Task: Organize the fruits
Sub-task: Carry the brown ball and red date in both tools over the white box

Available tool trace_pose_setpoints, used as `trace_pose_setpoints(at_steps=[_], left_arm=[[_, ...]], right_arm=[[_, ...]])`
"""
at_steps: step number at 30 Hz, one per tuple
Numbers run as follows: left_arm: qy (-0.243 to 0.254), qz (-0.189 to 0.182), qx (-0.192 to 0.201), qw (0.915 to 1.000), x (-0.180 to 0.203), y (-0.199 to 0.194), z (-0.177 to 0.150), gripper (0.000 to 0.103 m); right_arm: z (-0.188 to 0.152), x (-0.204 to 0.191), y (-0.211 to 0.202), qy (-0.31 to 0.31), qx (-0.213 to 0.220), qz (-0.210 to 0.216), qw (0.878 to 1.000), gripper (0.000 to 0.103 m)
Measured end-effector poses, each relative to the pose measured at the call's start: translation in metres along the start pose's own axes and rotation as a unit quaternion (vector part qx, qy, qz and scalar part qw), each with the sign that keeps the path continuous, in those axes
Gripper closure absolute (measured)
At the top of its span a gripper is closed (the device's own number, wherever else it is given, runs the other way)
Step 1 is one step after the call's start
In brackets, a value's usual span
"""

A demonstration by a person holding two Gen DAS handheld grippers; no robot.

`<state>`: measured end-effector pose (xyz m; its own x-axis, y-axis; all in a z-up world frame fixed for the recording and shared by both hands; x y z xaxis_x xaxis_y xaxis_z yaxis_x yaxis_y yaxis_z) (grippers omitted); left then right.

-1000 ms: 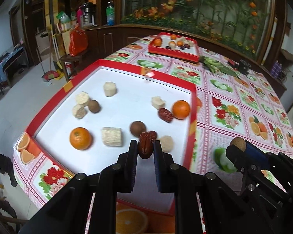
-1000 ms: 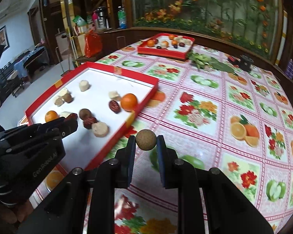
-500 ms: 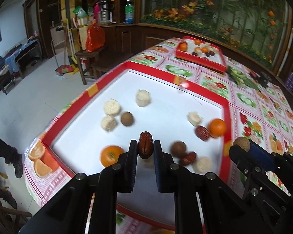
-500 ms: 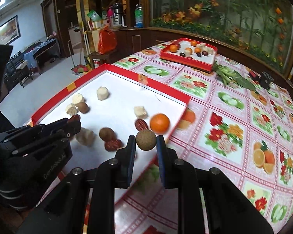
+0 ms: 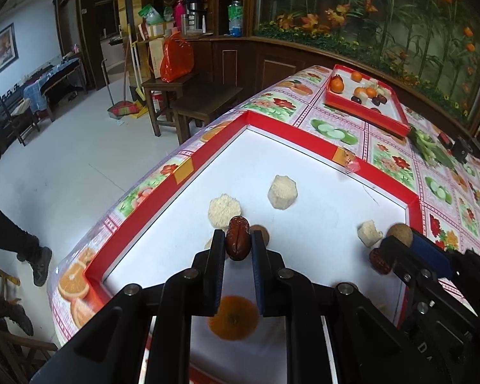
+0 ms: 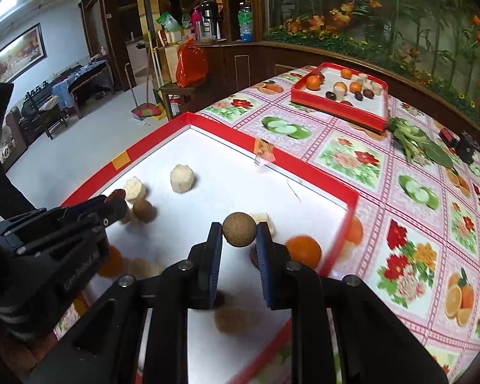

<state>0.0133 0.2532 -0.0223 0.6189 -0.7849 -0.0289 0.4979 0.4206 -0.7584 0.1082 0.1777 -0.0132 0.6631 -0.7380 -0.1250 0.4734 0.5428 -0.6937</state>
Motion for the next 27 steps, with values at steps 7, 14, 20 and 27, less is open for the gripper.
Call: trace_pose_setpoints(at_steps=[7,14,20,27], left_arm=[[-0.002,0.005,-0.003,1.0000,-0.004,0.008,0.007,0.089],[-0.002,0.010,-0.006,0.9999,-0.005,0.014,0.010,0.089],[-0.007,0.014,-0.006,0.9999,-0.009,0.017,0.013,0.089],[-0.012,0.019,-0.008,0.9997,-0.014,0.021,0.015,0.089]], right_arm=[[0.013,0.000,0.020,-0.007,-0.006,0.004,1.000,0.079],[0.020,-0.003,0.032,-0.014,-0.014,0.004,1.000,0.079],[0.020,-0.006,0.044,-0.017,-0.025,0.007,1.000,0.079],[0.019,-0.006,0.049,-0.018,-0.031,0.007,0.999,0.079]])
Point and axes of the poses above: each gripper's, at about its wrist camera, not at the fingertips, and y roughly the way its jaws point, x to its right, z to its top, the point moved 2 cm from there along y, roughly the way its jaws point, and after that the axes turned 4 degrees about y, right-handed, at the moved point
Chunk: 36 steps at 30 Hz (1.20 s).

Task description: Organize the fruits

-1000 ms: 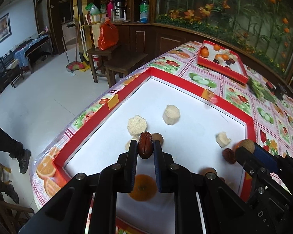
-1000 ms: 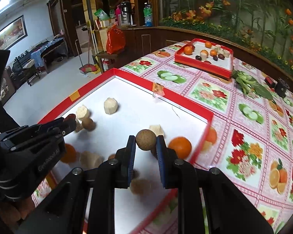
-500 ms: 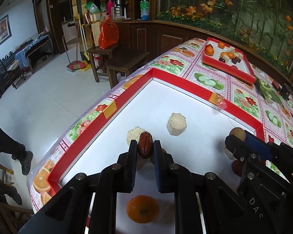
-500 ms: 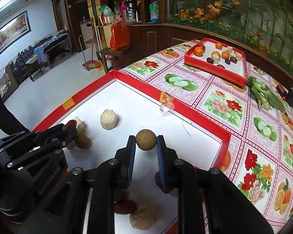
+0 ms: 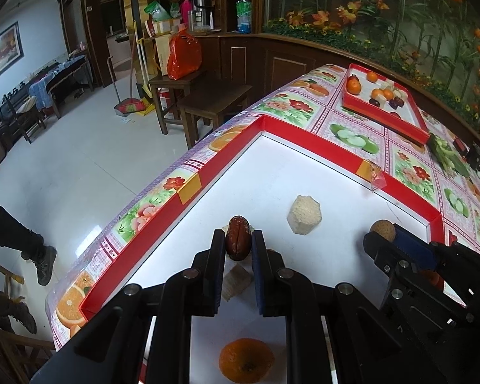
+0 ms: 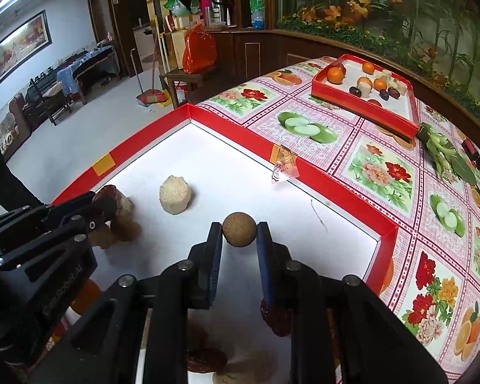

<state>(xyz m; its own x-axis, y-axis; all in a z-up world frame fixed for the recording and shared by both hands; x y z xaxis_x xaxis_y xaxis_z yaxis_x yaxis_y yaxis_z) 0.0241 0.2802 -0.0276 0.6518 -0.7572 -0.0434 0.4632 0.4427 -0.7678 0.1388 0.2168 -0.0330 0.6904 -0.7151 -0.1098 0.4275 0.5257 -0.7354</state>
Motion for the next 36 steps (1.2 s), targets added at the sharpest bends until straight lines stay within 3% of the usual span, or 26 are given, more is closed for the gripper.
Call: trace_pose_setpoints(at_steps=[17,18,19,20,21,23,24,25,28,36], left_arm=[[-0.027,0.005,-0.008,0.9996,-0.012,0.001,-0.005,0.088],[-0.027,-0.001,-0.009,0.9996,-0.011,0.000,-0.006,0.082],[-0.027,-0.010,-0.012,0.9995,-0.009,-0.001,-0.006,0.061],[-0.028,-0.011,-0.013,0.9994,-0.009,-0.003,-0.007,0.057],[-0.034,0.014,-0.010,0.9993,-0.011,-0.007,-0.008,0.049],[-0.046,0.021,-0.001,0.9987,-0.017,-0.013,-0.009,0.041],[-0.055,0.019,0.001,0.9983,-0.020,-0.017,-0.010,0.032],[-0.064,0.016,0.002,0.9978,-0.024,-0.021,-0.011,0.016],[-0.067,0.013,0.015,0.9976,-0.025,-0.035,-0.015,0.001],[-0.006,0.003,0.046,0.9989,0.001,-0.075,-0.027,0.001]], right_arm=[[-0.002,-0.010,0.007,-0.008,-0.017,0.003,1.000,0.079],[-0.002,-0.009,0.006,-0.006,-0.019,0.002,1.000,0.078],[-0.003,-0.009,0.005,-0.004,-0.021,0.003,1.000,0.073],[-0.003,-0.008,0.004,-0.001,-0.022,0.005,1.000,0.053],[-0.003,-0.004,0.000,0.003,-0.018,-0.010,1.000,0.047],[-0.003,0.004,-0.006,0.015,-0.013,-0.013,1.000,0.019],[-0.004,0.011,-0.011,0.025,-0.009,-0.011,1.000,0.005],[-0.005,0.017,-0.017,0.033,-0.003,-0.012,0.999,0.000],[-0.009,0.025,-0.036,0.041,0.006,0.002,0.999,0.000],[-0.027,0.026,-0.106,0.007,0.066,-0.004,0.998,0.000]])
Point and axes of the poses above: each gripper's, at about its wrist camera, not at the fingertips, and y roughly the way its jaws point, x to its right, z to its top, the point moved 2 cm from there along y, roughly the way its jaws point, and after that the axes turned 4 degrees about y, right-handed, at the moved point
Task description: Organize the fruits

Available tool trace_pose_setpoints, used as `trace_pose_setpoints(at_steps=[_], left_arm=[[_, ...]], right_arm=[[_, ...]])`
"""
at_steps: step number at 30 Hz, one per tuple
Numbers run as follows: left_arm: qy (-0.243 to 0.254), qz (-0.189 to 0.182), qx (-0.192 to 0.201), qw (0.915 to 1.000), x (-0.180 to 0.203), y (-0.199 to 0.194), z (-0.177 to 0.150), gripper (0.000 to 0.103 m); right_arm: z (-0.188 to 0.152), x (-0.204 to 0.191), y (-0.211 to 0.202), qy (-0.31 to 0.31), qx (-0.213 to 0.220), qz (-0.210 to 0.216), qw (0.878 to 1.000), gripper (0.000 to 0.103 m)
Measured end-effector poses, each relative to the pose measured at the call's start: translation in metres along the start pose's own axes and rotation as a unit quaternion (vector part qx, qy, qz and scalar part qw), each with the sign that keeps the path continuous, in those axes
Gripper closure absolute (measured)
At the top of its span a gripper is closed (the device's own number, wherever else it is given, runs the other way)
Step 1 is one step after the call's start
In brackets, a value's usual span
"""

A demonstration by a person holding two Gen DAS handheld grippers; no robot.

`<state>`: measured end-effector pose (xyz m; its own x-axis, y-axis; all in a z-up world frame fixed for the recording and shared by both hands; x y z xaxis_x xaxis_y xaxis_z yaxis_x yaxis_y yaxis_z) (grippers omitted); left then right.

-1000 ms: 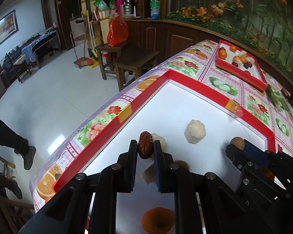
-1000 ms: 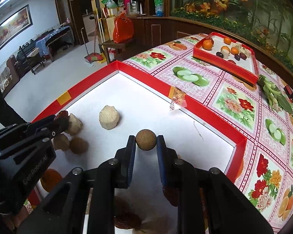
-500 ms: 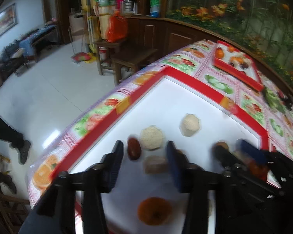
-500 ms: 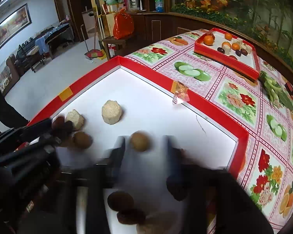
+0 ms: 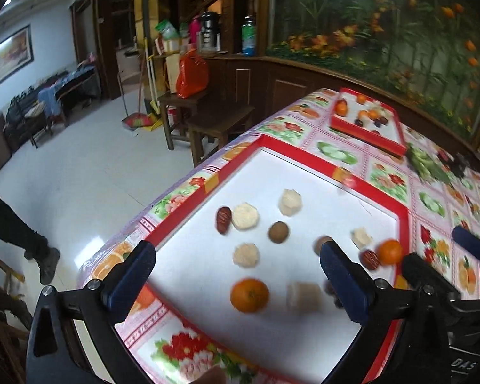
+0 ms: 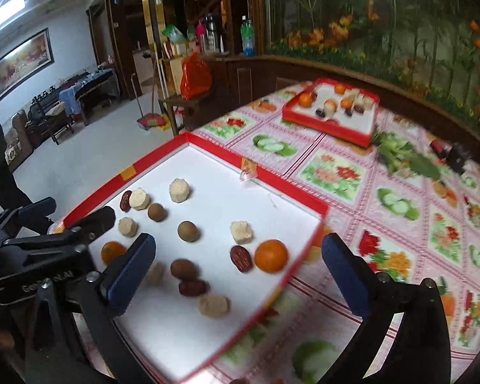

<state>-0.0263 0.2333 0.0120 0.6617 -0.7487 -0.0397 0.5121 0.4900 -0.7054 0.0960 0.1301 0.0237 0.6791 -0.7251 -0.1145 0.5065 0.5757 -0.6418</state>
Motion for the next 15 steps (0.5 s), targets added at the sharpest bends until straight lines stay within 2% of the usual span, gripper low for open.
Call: trace_pose_setpoints(at_steps=[3,8,11,15], left_arm=[[-0.005,-0.020,-0.006,0.9998,0.004,-0.007,-0.005,0.001],[0.005,-0.022,-0.002,0.9997,0.016,-0.013,-0.008,0.001],[0.014,-0.024,-0.013,0.9995,0.024,-0.014,-0.011,0.001],[0.028,-0.025,-0.004,0.9993,0.034,-0.021,-0.014,0.001]], right_arm=[[-0.009,0.005,-0.027,-0.014,0.020,-0.004,1.000,0.000],[-0.023,0.010,-0.068,-0.022,0.049,-0.003,0.999,0.000],[-0.031,0.008,-0.081,-0.035,0.054,-0.003,0.998,0.000],[-0.037,0.001,-0.091,-0.053,0.061,-0.007,0.997,0.000]])
Point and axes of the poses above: each gripper's, at about its wrist camera, not at the fingertips, and y roughly the way its jaws point, x to its right, z to its top, the point moved 2 cm from there along y, roughly the way its jaws point, and after that the axes turned 4 degrees about y, right-handed, at the moved point
